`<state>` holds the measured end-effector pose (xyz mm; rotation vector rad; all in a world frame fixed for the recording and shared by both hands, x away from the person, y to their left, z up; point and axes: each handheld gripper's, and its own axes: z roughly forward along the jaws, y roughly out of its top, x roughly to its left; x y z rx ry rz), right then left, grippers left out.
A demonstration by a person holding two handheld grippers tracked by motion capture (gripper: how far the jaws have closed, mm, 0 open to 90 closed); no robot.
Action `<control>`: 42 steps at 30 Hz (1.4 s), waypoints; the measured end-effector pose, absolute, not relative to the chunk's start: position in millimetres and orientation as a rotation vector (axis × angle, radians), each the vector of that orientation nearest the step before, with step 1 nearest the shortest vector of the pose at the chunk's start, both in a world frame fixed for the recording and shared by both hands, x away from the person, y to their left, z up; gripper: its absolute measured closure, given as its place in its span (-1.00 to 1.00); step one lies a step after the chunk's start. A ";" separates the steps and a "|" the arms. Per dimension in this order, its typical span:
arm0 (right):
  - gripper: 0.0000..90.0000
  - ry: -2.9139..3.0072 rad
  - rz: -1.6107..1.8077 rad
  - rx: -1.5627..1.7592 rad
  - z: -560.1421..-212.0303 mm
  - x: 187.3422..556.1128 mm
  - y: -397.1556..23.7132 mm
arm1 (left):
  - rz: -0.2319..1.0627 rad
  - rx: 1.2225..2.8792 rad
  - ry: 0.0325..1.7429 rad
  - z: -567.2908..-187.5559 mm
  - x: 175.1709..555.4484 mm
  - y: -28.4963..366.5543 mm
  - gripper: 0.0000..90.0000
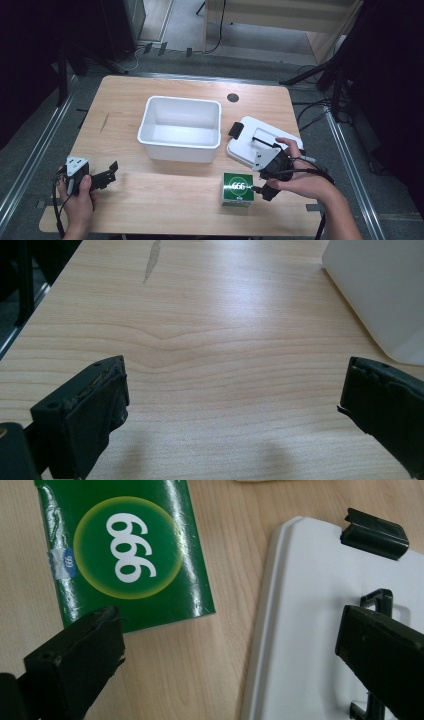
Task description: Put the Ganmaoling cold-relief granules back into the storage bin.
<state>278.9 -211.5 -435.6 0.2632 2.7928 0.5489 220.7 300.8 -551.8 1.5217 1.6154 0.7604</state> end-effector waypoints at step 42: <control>-0.85 2.991 0.422 0.091 -473.8 268.9 -159.7 | 0.753 1.525 1.618 -551.7 221.8 301.2 -1.00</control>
